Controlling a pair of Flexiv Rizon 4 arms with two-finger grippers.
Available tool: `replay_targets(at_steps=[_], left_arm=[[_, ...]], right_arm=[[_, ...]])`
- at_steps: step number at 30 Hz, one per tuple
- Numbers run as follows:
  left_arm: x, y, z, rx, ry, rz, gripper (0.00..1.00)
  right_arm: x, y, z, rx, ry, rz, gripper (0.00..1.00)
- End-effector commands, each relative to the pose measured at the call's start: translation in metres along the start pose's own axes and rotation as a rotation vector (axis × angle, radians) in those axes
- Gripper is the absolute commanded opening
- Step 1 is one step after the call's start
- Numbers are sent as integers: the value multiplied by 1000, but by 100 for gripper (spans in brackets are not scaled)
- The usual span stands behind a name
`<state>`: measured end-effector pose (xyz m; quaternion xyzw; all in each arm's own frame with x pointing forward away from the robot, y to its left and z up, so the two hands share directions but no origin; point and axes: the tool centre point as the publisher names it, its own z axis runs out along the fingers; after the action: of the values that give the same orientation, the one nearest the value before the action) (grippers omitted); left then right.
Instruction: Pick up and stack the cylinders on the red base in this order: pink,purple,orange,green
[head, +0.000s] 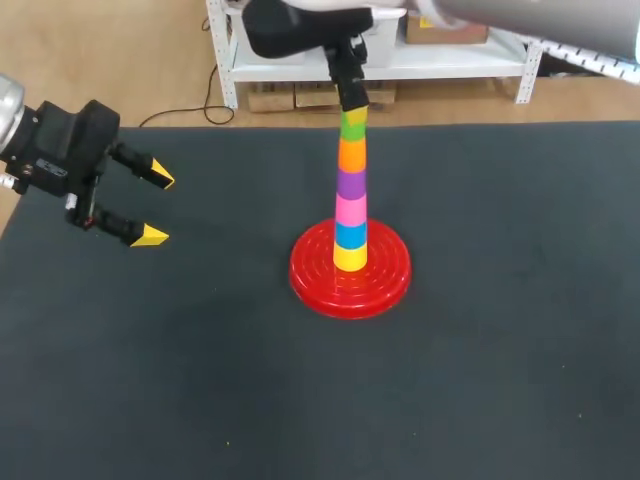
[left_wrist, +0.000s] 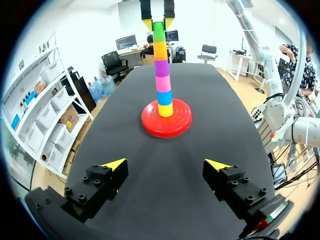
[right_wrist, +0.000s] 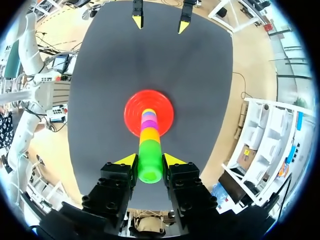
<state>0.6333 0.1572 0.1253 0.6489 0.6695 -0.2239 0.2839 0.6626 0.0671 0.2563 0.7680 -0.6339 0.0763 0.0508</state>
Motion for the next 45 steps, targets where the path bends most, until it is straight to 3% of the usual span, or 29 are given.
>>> replay_targets(at_steps=[1, 17, 19, 20, 33, 39, 45], left_arm=[[1, 0, 0, -1, 0, 1, 100], [1, 0, 0, -1, 0, 1, 100], [1, 0, 0, -1, 0, 1, 100], [1, 0, 0, -1, 0, 1, 100], [1, 0, 0, -1, 0, 1, 100], [1, 0, 0, -1, 0, 1, 100], [1, 0, 0, -1, 0, 1, 100]], right_arm=[[-1, 0, 5, 3, -5, 4, 0], [2, 1, 2, 15, -40, 19, 3], [2, 2, 1, 19, -42, 21, 71], [2, 3, 1, 14, -39, 19, 100], [4, 5, -9, 35, -78, 40, 100], [12, 5, -24, 57, -193, 96, 100], [39, 6, -37, 118, -326, 226, 100]])
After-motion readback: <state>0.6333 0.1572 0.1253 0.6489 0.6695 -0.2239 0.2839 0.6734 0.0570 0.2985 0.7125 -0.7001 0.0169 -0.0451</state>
